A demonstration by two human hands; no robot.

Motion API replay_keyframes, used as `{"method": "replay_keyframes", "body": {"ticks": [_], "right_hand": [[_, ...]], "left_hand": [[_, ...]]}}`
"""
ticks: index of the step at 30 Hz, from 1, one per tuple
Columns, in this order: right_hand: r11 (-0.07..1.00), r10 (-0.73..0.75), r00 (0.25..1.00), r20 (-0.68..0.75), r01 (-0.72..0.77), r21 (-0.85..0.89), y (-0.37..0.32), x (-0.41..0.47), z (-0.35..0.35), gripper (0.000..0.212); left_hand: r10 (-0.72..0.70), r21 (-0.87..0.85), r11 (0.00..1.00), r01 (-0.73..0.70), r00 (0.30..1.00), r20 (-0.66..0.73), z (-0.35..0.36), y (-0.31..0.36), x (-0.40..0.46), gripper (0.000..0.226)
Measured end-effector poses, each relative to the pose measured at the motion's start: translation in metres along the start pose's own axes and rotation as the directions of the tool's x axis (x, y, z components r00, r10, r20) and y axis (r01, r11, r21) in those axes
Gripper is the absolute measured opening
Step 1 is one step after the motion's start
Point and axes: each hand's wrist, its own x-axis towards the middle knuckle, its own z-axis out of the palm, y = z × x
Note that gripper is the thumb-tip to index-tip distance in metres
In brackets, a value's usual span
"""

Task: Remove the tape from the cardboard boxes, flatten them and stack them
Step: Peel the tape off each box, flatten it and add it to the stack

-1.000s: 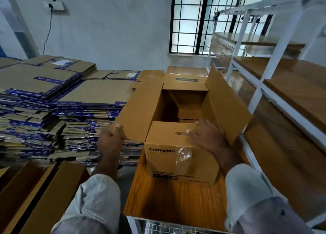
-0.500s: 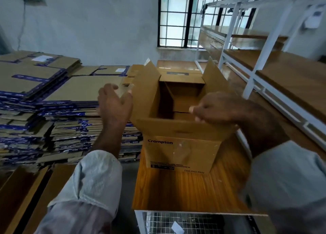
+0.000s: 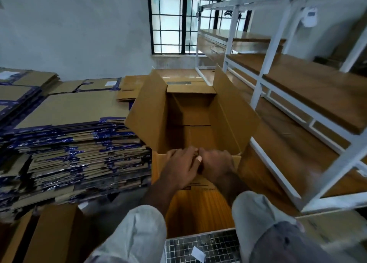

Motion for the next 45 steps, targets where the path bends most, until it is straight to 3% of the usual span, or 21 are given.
{"method": "replay_keyframes", "body": {"ticks": [4,6,9,12,14,17,22,25,28,30,33,36,38,42,45], "right_hand": [[0.978,-0.072,0.936,0.345,-0.001,0.207,0.003,0.011,-0.042,0.022],[0.990,-0.037,0.955,0.293,-0.005,0.143,0.014,0.018,-0.066,0.041],[0.986,0.089,0.988,0.124,-0.070,-0.152,0.030,0.022,-0.083,0.069],[0.984,0.175,0.958,0.228,-0.166,-0.058,0.038,0.015,-0.085,0.070],[0.995,0.097,0.947,0.306,-0.097,-0.018,0.040,0.005,-0.081,0.068],[0.994,-0.108,0.944,0.313,0.098,0.049,0.025,-0.012,-0.077,0.069],[0.945,-0.326,0.901,0.285,0.302,0.123,-0.020,-0.026,-0.074,0.061],[0.883,-0.394,0.899,0.191,0.312,0.351,-0.029,-0.016,-0.064,0.041],[0.852,-0.334,0.940,0.068,0.270,0.449,-0.023,0.010,-0.052,0.024],[0.897,-0.258,0.966,0.028,0.228,0.379,-0.010,0.034,-0.044,0.029],[0.915,-0.119,0.982,0.145,0.051,0.400,0.024,0.070,-0.030,0.053],[0.924,0.002,0.975,0.222,-0.087,0.373,0.056,0.105,-0.018,0.086],[0.935,0.033,0.980,0.195,-0.099,0.340,0.073,0.128,-0.015,0.100],[0.971,0.124,0.992,-0.003,-0.120,0.208,0.124,0.166,-0.021,0.091],[0.979,0.180,0.975,-0.129,-0.164,0.122,0.176,0.200,-0.020,0.085]], "left_hand": [[-0.034,0.109,0.994,0.029,0.998,0.045,-0.014,-0.013,-0.004,0.061],[-0.073,0.111,0.991,0.068,0.996,0.041,-0.023,-0.024,-0.005,0.065],[-0.140,0.124,0.983,0.138,0.990,0.011,-0.038,-0.041,-0.005,0.074],[-0.186,0.178,0.968,0.179,0.982,0.023,-0.053,-0.068,-0.010,0.077],[-0.201,0.206,0.959,0.193,0.979,0.019,-0.066,-0.088,-0.016,0.066],[-0.241,0.313,0.922,0.227,0.971,0.006,-0.089,-0.124,-0.018,0.055],[-0.483,0.453,0.765,0.457,0.873,-0.063,-0.126,-0.142,-0.010,0.040],[-0.371,0.210,0.907,0.364,0.929,-0.010,-0.115,-0.084,-0.002,0.049],[-0.352,-0.099,0.922,0.375,0.915,0.197,-0.080,-0.031,0.001,0.062],[-0.402,-0.027,0.905,0.425,0.874,0.273,-0.060,-0.019,-0.001,0.076],[-0.479,0.226,0.873,0.433,0.849,0.223,-0.052,-0.020,-0.003,0.092],[-0.531,0.240,0.842,0.483,0.819,0.218,-0.053,-0.019,0.003,0.102],[-0.548,0.259,0.830,0.494,0.808,0.217,-0.055,-0.017,0.008,0.094],[-0.544,0.207,0.836,0.508,0.814,0.201,-0.056,-0.022,0.011,0.087],[-0.600,0.227,0.799,0.557,0.760,0.248,-0.059,-0.025,0.019,0.074]]}}
